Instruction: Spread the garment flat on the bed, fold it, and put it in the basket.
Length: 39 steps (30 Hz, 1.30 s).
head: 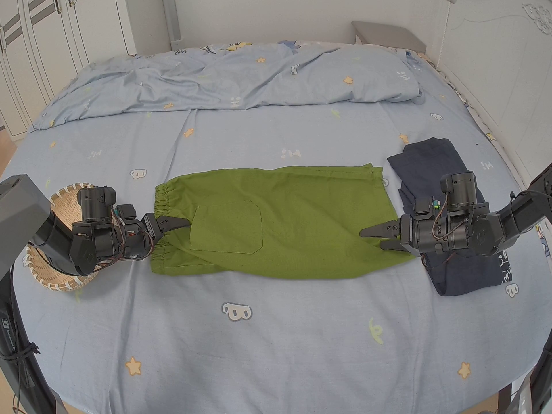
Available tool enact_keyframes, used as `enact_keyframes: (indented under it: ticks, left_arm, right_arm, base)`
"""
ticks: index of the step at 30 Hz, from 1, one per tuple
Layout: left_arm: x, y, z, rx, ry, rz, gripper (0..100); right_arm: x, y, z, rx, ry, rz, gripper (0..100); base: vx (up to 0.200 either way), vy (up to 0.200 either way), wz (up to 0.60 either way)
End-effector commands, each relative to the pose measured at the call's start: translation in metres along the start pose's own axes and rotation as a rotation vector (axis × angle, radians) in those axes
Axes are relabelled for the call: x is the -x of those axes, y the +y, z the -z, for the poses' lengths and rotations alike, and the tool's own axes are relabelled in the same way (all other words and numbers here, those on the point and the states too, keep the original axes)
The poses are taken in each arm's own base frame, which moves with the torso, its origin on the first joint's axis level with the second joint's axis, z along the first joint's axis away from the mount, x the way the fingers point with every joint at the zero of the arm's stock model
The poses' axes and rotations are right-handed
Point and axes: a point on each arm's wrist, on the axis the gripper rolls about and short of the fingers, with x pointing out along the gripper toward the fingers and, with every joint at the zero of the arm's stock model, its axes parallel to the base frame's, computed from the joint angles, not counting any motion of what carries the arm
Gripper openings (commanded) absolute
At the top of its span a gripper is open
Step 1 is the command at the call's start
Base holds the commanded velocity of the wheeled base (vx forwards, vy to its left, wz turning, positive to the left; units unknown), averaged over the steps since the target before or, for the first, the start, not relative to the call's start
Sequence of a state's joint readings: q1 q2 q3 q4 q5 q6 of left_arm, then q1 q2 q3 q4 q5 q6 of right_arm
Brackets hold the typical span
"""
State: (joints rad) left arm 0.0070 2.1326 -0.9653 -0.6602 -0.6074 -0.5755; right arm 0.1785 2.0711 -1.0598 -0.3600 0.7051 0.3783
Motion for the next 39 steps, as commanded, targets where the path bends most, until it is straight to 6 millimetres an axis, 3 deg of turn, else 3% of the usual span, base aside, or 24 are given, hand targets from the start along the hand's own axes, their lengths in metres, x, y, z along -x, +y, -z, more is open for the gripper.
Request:
enact_keyframes:
  ticks: [1, 12, 19, 33, 39]
  left_arm:
    - [0.000, 0.005, 0.002, 0.030, 0.015, -0.004, 0]
    - [0.026, -0.007, -0.015, 0.125, 0.108, 0.098, 0]
    - [0.059, -0.016, -0.034, 0.150, 0.087, 0.059, 0]
    - [0.058, -0.011, -0.032, 0.113, 0.116, 0.040, 0]
    - [0.057, -0.011, -0.031, 0.108, 0.120, 0.041, 0]
  right_arm:
    - [0.002, 0.002, -0.002, 0.004, -0.007, -0.002, 100]
    - [0.026, 0.015, -0.015, 0.047, -0.084, -0.011, 100]
    - [0.041, 0.001, -0.029, 0.037, -0.140, 0.025, 100]
    - [0.001, -0.035, -0.011, -0.075, 0.000, 0.071, 100]
    - [-0.002, -0.041, -0.008, -0.113, 0.047, 0.093, 100]
  base:
    - [0.000, 0.000, 0.00]
    - [0.000, 0.000, 0.00]
    - [0.000, 0.000, 0.00]
    - [0.000, 0.000, 0.00]
    - [0.000, 0.000, 0.00]
